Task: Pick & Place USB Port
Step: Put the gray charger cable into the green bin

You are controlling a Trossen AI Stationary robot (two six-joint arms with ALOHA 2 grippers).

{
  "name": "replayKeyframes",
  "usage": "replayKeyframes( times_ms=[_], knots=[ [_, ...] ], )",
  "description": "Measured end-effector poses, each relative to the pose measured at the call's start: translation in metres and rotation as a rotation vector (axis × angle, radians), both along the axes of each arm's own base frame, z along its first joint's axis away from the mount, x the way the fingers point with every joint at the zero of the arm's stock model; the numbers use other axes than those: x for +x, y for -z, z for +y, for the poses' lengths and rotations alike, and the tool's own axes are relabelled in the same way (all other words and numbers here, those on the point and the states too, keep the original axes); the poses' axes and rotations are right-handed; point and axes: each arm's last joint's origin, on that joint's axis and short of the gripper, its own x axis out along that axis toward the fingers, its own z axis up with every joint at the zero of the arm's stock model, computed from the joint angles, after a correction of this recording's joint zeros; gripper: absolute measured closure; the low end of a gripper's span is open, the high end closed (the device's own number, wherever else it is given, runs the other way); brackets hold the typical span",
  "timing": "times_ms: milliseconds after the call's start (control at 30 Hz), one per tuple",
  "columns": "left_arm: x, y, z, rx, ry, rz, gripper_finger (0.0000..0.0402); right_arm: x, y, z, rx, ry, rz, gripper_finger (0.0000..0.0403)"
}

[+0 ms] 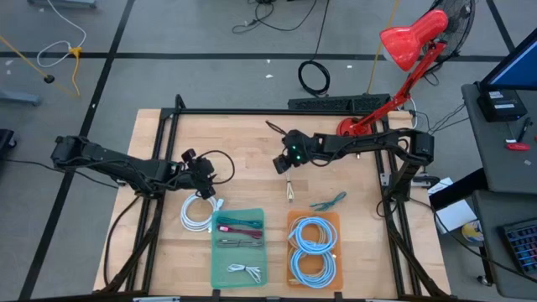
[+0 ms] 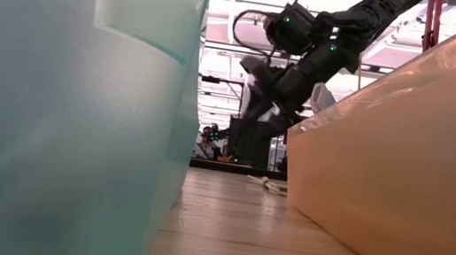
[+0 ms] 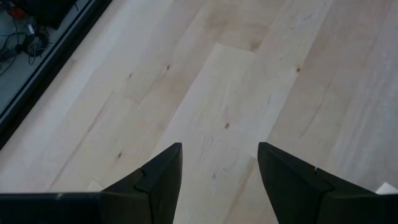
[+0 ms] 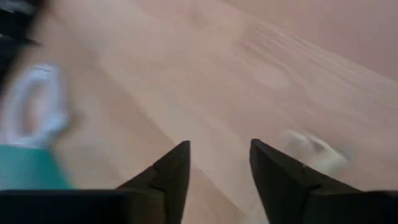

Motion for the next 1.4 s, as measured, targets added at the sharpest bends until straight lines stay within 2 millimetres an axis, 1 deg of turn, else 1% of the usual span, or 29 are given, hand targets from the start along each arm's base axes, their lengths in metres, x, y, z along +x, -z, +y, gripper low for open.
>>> replayKeyframes(
  times_ms=[100, 233, 400, 533, 600, 767, 833, 967, 1067, 1133, 1200, 1300, 1400],
  knots=[
    [0.0, 0.0, 0.0, 0.003, -0.001, 0.0, 0.0188, -0.009, 0.008, 0.001, 0.007, 0.032, 0.131, 0.0218],
    [0.0, 0.0, 0.001, 0.013, 0.0, 0.001, 0.0188, -0.023, 0.016, 0.005, 0.065, 0.059, 0.294, 0.0182],
    [0.0, -0.001, 0.004, 0.036, -0.02, 0.002, 0.0188, -0.028, 0.018, 0.017, 0.177, 0.029, 0.369, 0.0161],
    [0.001, -0.001, 0.007, 0.042, -0.026, -0.004, 0.0188, -0.02, 0.004, 0.027, 0.246, -0.046, 0.355, 0.0162],
    [0.002, -0.002, 0.008, 0.047, -0.024, -0.009, 0.0188, -0.015, -0.004, 0.03, 0.249, -0.072, 0.347, 0.0166],
    [0.004, -0.003, 0.008, 0.045, -0.017, -0.03, 0.0188, -0.004, -0.035, 0.029, 0.163, -0.11, 0.355, 0.0178],
    [0.005, -0.003, 0.008, 0.038, -0.012, -0.029, 0.0188, 0.002, -0.041, 0.027, 0.114, -0.116, 0.383, 0.0184],
    [0.005, -0.003, 0.008, 0.028, -0.006, -0.029, 0.0188, 0.024, -0.044, 0.023, 0.04, -0.148, 0.439, 0.0193],
    [0.005, -0.003, 0.008, 0.024, -0.01, -0.032, 0.0188, 0.037, -0.03, 0.024, 0.052, -0.184, 0.583, 0.0194],
    [0.005, -0.003, 0.007, 0.019, -0.006, -0.031, 0.0188, 0.04, -0.017, 0.024, 0.065, -0.186, 0.718, 0.0193],
    [0.004, -0.003, 0.007, 0.017, -0.004, -0.027, 0.0188, 0.043, -0.005, 0.024, 0.088, -0.17, 0.812, 0.0186],
    [0.004, -0.003, 0.007, 0.012, -0.002, -0.027, 0.0188, 0.048, 0.007, 0.028, 0.108, -0.173, 0.86, 0.0172],
    [0.004, -0.003, 0.007, 0.007, 0.003, -0.025, 0.0188, 0.052, 0.013, 0.033, 0.111, -0.167, 0.854, 0.0158]
  ],
)
